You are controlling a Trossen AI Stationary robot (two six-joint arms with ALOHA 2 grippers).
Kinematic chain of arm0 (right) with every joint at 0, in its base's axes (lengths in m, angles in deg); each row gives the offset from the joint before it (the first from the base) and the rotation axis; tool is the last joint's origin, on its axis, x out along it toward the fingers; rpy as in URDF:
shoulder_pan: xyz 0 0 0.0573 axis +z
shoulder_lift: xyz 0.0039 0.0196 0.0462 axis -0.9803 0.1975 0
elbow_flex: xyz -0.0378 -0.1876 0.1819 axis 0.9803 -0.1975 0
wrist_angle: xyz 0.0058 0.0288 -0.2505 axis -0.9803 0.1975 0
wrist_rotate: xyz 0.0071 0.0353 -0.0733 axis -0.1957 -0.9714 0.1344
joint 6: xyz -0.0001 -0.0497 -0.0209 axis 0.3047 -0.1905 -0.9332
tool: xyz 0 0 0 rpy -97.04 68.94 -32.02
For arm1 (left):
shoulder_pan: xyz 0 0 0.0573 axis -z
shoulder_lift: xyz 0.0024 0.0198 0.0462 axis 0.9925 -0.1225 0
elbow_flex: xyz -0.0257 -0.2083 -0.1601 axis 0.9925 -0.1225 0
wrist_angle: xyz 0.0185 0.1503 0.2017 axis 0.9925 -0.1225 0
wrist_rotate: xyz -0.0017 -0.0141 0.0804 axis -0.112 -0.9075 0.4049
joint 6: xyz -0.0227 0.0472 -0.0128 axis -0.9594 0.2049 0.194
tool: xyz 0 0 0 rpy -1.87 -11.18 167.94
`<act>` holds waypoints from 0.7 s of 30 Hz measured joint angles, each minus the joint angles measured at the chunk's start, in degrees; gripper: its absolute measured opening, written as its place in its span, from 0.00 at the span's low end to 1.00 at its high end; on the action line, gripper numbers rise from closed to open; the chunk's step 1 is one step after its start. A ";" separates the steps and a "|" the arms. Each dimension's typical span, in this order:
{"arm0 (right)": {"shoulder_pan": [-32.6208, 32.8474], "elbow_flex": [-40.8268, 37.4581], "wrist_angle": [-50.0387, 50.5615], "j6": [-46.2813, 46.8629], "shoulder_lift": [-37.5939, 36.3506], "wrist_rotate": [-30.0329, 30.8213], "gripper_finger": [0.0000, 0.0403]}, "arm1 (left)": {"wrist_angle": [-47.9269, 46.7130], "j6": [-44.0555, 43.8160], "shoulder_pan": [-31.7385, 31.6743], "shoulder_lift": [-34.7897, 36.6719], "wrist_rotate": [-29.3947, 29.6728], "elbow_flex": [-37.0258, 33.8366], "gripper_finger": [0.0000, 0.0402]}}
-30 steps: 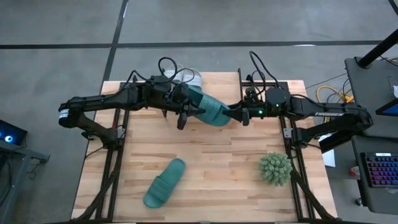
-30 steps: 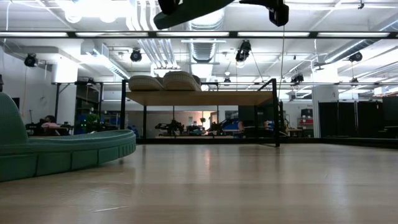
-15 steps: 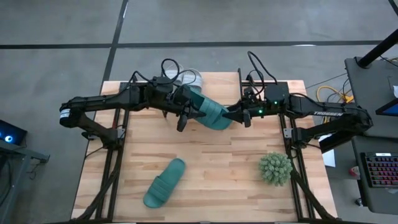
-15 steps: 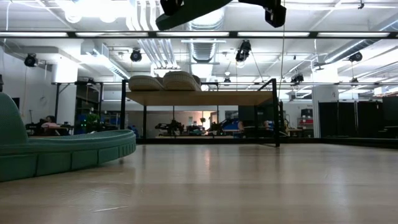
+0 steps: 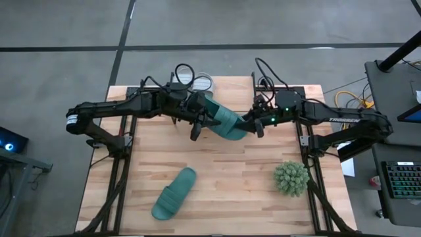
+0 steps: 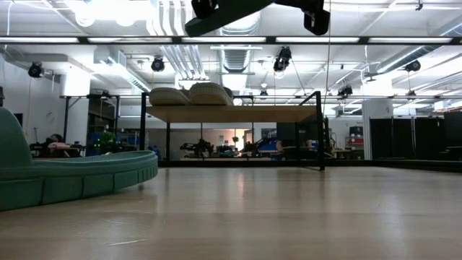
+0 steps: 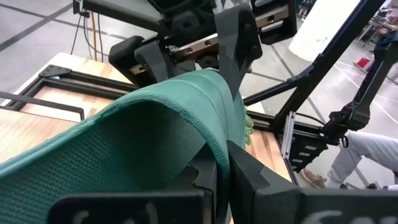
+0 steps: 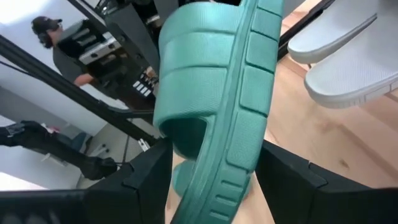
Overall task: Pick and place slides into the shelf
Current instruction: Put the left green slide on the shelf
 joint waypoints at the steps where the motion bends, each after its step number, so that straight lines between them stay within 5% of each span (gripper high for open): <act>1: 0.00 0.00 0.10 0.00 0.14 0.00 0.52 | 0.00 0.00 0.00 0.00 0.00 0.00 0.00; 7: -0.18 0.00 0.04 -0.15 0.89 0.02 0.49 | 0.00 -0.07 0.13 0.00 0.04 0.31 0.00; 16: -0.52 -0.03 0.53 -1.19 0.87 0.75 0.12 | 0.49 -0.20 0.17 0.00 0.10 0.31 0.00; 21: -0.50 -0.04 0.57 -2.40 0.84 0.68 0.10 | 1.01 -0.22 0.17 0.02 0.09 0.31 0.00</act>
